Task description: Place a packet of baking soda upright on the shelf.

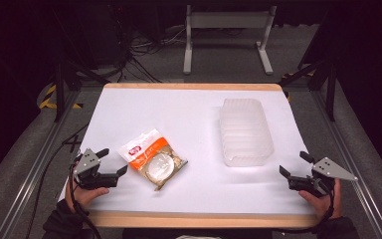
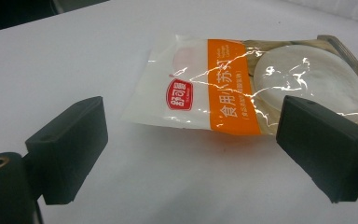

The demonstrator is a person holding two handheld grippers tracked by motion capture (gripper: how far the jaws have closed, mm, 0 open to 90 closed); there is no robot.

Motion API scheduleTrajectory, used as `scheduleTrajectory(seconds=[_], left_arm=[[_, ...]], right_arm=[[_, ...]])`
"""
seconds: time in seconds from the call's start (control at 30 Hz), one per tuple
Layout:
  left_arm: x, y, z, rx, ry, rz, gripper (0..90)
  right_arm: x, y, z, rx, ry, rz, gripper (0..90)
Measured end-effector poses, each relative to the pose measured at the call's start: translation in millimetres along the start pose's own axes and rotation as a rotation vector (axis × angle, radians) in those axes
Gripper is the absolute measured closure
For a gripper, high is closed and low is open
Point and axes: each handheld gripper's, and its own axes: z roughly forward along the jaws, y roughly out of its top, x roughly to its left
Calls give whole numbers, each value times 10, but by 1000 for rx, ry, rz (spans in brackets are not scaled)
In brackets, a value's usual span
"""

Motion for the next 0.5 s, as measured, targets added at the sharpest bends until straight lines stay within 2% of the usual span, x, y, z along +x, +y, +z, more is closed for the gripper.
scheduleTrajectory(seconds=[0.1, 0.2, 0.23, 0.33, 0.37, 0.43, 0.5], left_arm=[[5, -23, -16, 6, -2, 5, 97], [9, -40, -39, 12, -11, -19, 97], [19, -44, -51, 7, -47, -53, 96], [21, -44, -52, 16, -63, -74, 93], [22, -54, -39, 31, -77, -104, 93], [27, -56, -35, 37, -75, -105, 93], [26, -65, -32, 64, -92, -132, 94]], right_arm=[[16, 5, 38, 22, 7, -21, 87], [50, 13, 69, 29, -9, -53, 106], [59, 15, 77, 31, -11, -65, 107], [69, 15, 86, 38, -12, -73, 107], [71, 15, 85, 38, -15, -74, 107], [68, 14, 84, 38, -14, -71, 107], [63, 14, 86, 37, -12, -70, 107]])
